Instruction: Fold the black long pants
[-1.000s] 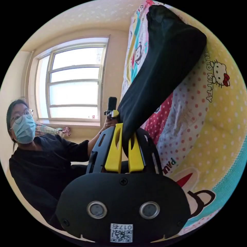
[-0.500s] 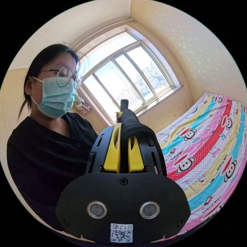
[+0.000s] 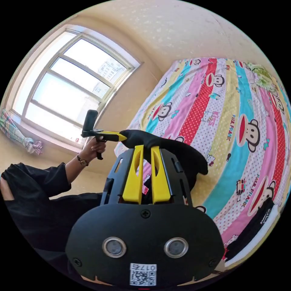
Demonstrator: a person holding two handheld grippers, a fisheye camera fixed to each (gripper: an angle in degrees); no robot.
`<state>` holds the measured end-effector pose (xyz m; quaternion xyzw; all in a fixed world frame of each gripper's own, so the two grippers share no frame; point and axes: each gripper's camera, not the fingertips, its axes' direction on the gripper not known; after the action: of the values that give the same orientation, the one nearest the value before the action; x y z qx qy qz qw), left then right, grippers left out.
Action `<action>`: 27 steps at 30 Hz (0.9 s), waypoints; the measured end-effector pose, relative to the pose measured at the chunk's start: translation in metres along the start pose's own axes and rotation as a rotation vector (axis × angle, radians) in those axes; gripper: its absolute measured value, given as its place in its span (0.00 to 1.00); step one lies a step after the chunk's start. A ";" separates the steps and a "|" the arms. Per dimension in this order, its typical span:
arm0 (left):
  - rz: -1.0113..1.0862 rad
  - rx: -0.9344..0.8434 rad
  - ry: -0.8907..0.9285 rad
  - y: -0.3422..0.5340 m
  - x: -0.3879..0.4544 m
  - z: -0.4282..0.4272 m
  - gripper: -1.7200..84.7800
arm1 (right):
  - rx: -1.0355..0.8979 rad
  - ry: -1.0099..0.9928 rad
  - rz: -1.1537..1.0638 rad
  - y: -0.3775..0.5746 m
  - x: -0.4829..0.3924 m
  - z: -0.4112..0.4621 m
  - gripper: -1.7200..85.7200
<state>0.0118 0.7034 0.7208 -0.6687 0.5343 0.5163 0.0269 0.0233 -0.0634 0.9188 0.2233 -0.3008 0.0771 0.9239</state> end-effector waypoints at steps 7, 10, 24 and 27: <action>-0.398 -0.356 0.237 0.153 -0.078 0.148 0.11 | -0.290 -0.071 0.453 0.183 0.088 0.102 0.08; -0.451 -0.274 0.244 0.166 -0.094 0.137 0.15 | -0.243 -0.116 0.530 0.196 0.112 0.081 0.14; -0.339 -0.090 -0.015 0.102 -0.107 0.189 0.22 | -0.082 -0.115 0.680 0.137 0.161 0.148 0.21; -0.422 -0.001 0.086 0.129 -0.101 0.181 0.14 | -0.080 -0.127 0.663 0.137 0.140 0.140 0.16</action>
<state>-0.1933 0.8233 0.7759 -0.7872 0.3830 0.4705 0.1109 0.0252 -0.0043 1.1519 0.0813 -0.4168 0.3473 0.8361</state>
